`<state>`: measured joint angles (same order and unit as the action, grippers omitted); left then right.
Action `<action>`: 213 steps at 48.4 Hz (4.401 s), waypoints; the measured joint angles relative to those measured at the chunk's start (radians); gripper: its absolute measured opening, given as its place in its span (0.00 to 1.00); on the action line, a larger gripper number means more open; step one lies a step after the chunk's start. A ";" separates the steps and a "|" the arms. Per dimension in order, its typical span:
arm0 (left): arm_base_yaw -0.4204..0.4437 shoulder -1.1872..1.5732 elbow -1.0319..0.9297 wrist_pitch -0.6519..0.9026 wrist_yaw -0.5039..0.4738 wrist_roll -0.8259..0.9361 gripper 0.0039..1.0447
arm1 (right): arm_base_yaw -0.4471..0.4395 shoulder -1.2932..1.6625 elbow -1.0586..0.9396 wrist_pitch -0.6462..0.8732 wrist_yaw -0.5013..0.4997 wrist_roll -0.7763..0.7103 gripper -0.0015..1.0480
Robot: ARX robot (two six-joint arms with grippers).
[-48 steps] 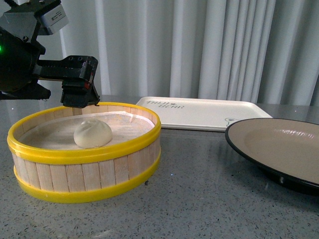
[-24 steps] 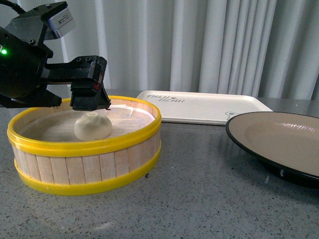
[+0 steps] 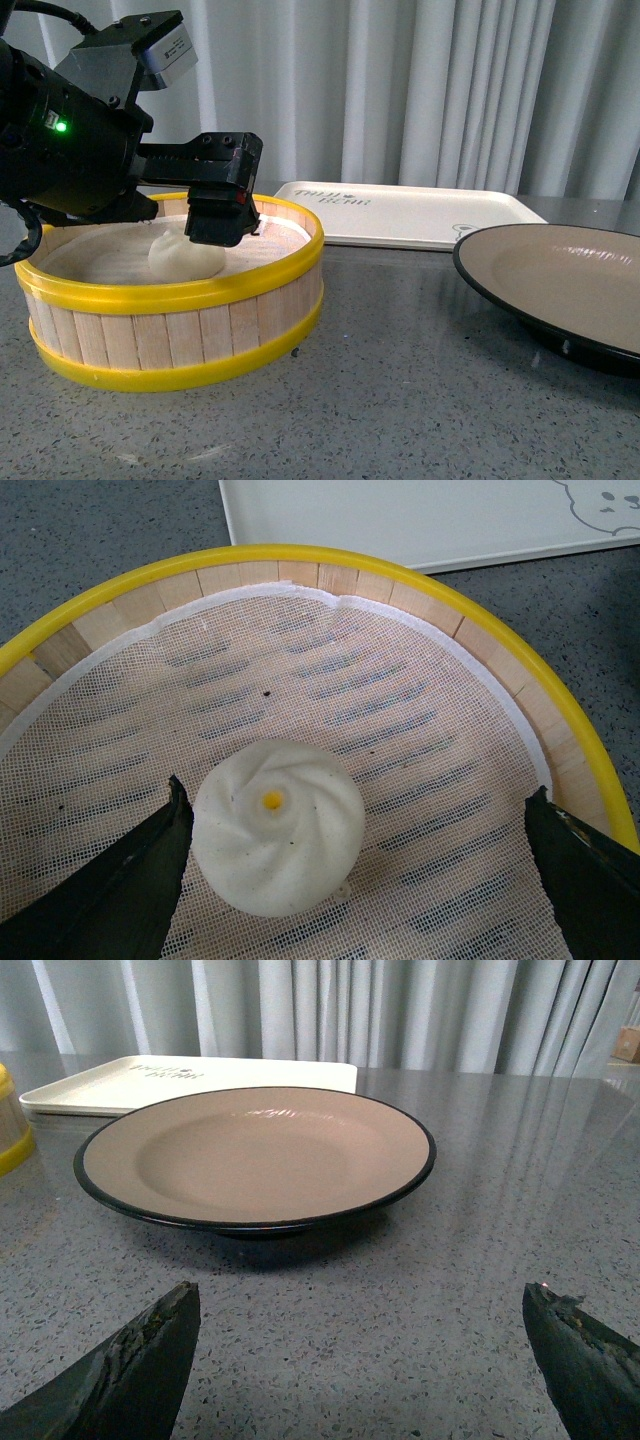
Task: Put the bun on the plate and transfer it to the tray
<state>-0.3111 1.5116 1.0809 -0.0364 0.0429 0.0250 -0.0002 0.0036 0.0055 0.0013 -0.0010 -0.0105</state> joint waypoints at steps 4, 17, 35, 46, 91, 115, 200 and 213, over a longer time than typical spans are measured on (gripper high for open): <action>-0.011 0.009 0.000 0.000 -0.001 0.000 0.94 | 0.000 0.000 0.000 0.000 0.000 0.000 0.92; -0.029 0.043 0.005 0.000 -0.018 0.004 0.94 | 0.000 0.000 0.000 0.000 0.000 0.000 0.92; -0.029 0.074 0.018 0.022 -0.044 0.013 0.79 | 0.000 0.000 0.000 0.000 0.000 0.000 0.92; -0.025 0.079 0.018 0.043 -0.067 0.030 0.38 | 0.000 0.000 0.000 0.000 0.000 0.000 0.92; -0.366 0.108 0.151 0.239 0.215 -0.077 0.03 | 0.000 0.000 0.000 0.000 0.000 0.000 0.92; -0.467 0.324 0.267 0.328 0.129 -0.019 0.03 | 0.000 0.000 0.000 -0.001 0.000 0.000 0.92; -0.205 0.561 0.706 0.170 -0.033 -0.034 0.94 | 0.000 0.000 0.000 -0.001 0.000 0.000 0.92; -0.054 0.383 0.556 0.090 -0.145 -0.091 0.94 | 0.000 0.000 0.000 -0.001 0.000 0.000 0.92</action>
<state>-0.3649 1.8950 1.6367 0.0532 -0.1020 -0.0662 -0.0002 0.0036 0.0055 0.0006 -0.0013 -0.0105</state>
